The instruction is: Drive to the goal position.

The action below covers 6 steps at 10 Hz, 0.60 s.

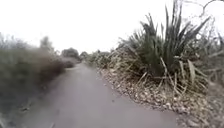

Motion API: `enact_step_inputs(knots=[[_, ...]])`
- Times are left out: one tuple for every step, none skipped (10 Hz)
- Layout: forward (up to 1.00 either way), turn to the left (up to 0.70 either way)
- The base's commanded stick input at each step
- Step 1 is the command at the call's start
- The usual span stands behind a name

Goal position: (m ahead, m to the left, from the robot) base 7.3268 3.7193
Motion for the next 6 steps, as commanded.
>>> enact_step_inputs(knots=[[1.00, 0.00], [1.00, 0.04], [1.00, 0.14], [1.00, 0.24], [1.00, 0.33], [1.00, 0.23]])
